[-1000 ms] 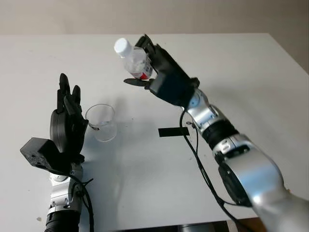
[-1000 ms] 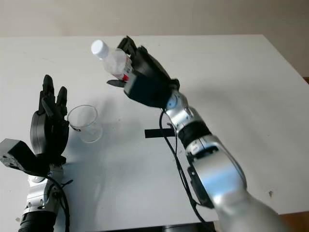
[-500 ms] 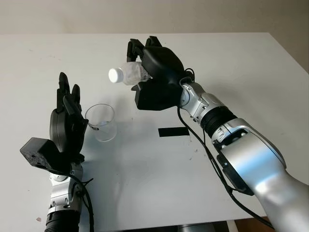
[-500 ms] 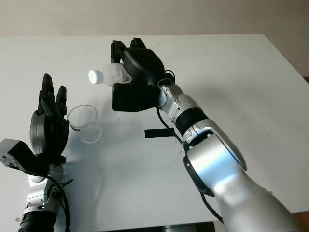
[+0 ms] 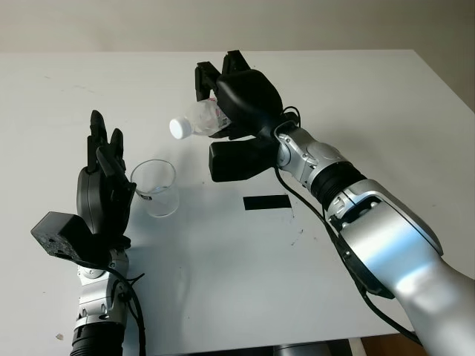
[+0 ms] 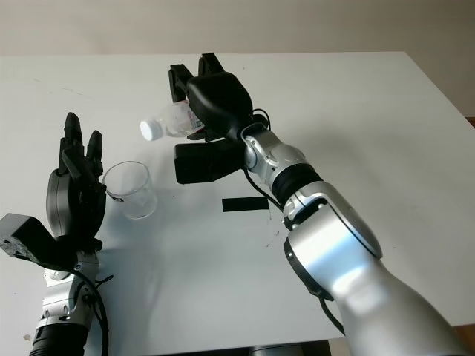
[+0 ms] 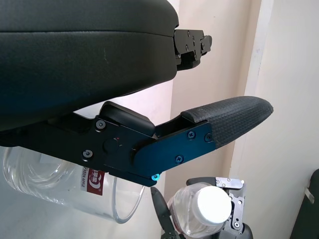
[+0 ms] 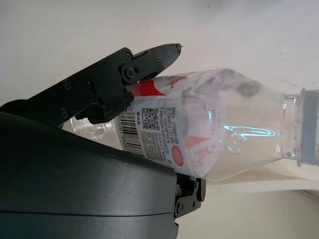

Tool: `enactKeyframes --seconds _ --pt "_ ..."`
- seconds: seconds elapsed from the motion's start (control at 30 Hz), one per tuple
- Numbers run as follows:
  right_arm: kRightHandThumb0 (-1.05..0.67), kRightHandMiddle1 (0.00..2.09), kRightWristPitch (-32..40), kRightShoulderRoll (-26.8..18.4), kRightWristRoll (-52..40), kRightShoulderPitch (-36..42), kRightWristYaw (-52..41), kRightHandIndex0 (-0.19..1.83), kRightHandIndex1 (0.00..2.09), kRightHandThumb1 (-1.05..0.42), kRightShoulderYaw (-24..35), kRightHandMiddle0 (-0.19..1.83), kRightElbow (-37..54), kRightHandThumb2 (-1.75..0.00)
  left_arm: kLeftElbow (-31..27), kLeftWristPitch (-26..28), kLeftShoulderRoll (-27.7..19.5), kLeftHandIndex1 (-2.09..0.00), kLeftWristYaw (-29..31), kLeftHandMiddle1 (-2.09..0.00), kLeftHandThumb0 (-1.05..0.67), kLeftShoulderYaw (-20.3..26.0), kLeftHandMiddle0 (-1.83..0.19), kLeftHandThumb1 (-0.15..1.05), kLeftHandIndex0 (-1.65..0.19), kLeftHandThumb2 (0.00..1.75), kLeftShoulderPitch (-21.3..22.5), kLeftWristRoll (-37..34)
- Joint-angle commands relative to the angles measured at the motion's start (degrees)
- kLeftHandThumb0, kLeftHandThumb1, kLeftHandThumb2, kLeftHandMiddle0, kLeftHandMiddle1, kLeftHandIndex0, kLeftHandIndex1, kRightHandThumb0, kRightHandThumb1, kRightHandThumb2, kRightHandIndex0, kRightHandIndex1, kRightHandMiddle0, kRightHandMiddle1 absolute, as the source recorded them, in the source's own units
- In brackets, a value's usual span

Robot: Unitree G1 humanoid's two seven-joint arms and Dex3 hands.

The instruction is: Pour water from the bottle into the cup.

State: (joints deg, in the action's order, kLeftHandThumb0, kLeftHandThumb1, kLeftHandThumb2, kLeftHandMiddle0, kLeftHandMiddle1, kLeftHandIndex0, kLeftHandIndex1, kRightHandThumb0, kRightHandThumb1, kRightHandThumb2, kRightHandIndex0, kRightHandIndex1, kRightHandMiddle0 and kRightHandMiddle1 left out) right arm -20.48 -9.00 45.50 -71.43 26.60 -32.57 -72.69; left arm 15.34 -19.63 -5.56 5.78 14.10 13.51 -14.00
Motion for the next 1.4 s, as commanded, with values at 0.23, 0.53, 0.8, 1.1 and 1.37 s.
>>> enactKeyframes --seconds 0.23,0.53,0.8,1.1,1.37 --pt "-0.2 1.94 3.0 3.0 1.0 -3.2 3.8 0.96 2.09 -1.04 -1.6 0.2 0.0 -0.08 0.8 -0.6 1.3 0.0 -0.6 -0.3 -0.94 -0.3 0.19 1.05 0.09 0.83 -0.9 0.6" --pt "-0.25 2.09 5.3 5.0 2.0 -4.0 4.7 0.9 2.09 -1.01 -3.1 0.24 -0.1 -0.05 1.1 -0.9 1.8 0.0 -1.4 -0.3 -0.94 -0.4 0.19 1.05 0.09 0.83 -0.9 0.9" --pt "-0.25 2.09 5.2 4.7 3.3 -4.1 6.4 0.93 2.09 -0.98 -4.7 0.2 -0.2 -0.05 1.6 -1.5 2.2 0.0 -1.8 -0.35 -0.94 -0.3 0.19 1.05 0.07 0.84 -0.7 1.2" --pt "-0.29 2.06 2.9 3.7 5.5 -4.3 10.4 0.89 2.09 -1.04 -6.5 0.23 -0.6 -0.1 1.7 -1.3 1.9 0.0 -1.5 -0.33 -0.93 -0.5 0.19 1.05 0.08 0.85 -0.6 1.2" --pt "-0.35 1.47 2.0 3.0 8.9 -4.7 16.2 0.89 2.09 -0.97 -9.3 0.32 -0.9 -0.05 2.0 -1.4 2.0 0.0 -1.5 -0.35 -0.93 -0.5 0.19 1.05 0.08 0.86 -0.3 1.0"
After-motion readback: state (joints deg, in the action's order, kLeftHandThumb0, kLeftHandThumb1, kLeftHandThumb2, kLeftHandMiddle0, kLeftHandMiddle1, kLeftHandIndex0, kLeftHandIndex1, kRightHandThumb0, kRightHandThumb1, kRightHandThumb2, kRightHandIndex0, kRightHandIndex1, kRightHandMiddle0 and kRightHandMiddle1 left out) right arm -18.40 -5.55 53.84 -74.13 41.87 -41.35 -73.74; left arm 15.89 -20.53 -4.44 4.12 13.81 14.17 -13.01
